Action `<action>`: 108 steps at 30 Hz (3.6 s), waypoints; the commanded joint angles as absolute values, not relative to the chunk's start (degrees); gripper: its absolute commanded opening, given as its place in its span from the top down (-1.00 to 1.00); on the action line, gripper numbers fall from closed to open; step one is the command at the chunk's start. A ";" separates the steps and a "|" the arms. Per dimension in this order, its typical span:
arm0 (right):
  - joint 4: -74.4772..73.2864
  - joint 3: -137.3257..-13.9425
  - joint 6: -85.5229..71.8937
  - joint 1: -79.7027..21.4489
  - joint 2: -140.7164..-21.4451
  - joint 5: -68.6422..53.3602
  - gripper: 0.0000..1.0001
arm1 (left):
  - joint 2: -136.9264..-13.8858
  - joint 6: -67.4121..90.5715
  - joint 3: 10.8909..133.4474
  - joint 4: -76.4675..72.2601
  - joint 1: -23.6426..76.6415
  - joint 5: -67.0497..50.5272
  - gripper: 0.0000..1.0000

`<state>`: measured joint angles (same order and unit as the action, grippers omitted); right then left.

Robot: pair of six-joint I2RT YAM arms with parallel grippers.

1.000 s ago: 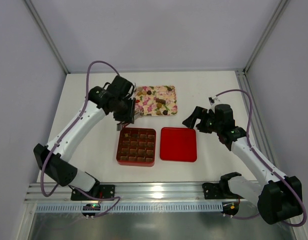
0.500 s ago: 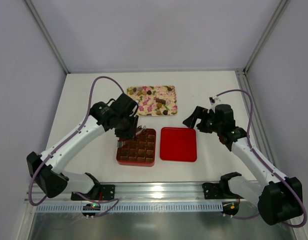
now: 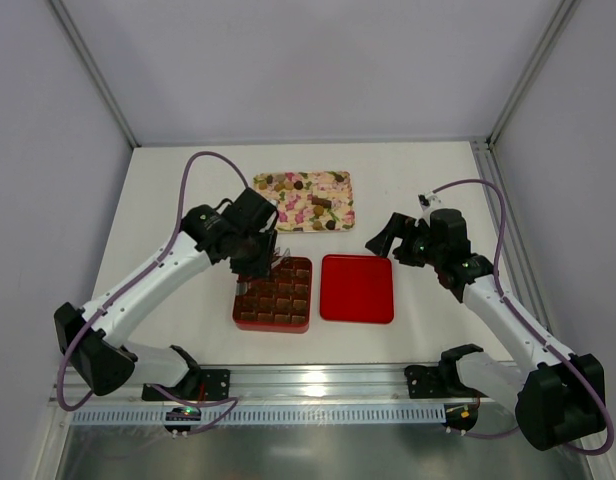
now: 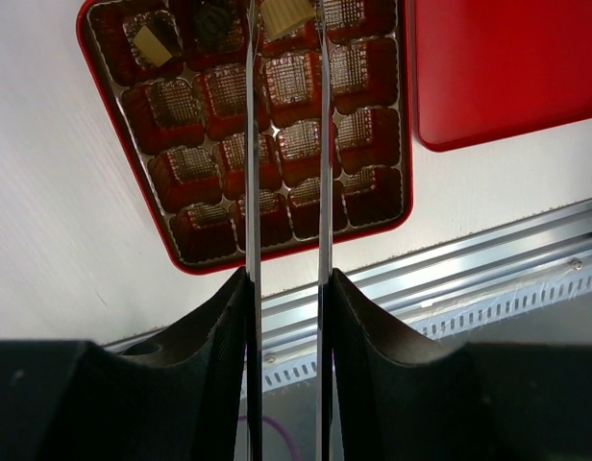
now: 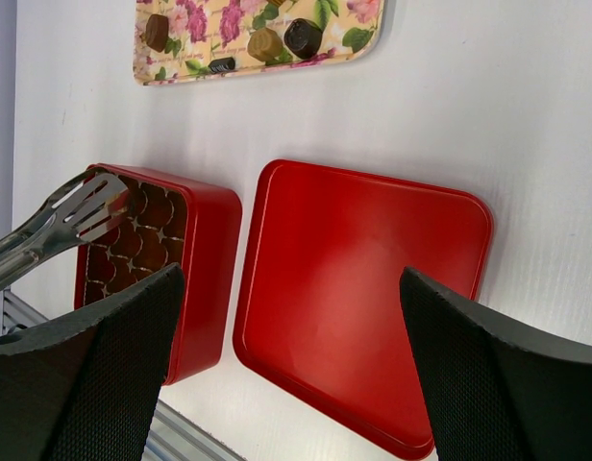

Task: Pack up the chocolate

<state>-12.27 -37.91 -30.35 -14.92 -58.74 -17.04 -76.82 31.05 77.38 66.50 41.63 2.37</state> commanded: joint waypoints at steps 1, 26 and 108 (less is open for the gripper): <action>-10.46 -37.44 -30.67 -15.21 -57.48 -16.35 -0.86 | -76.55 31.11 76.90 64.77 41.92 3.34 0.28; -10.28 -37.53 -30.67 -15.20 -57.66 -16.70 -0.86 | -77.61 31.11 78.13 65.21 42.71 3.69 0.20; -14.59 -39.64 -25.93 -15.21 -55.81 -18.11 -0.86 | -123.58 21.53 125.41 65.74 36.30 6.06 0.25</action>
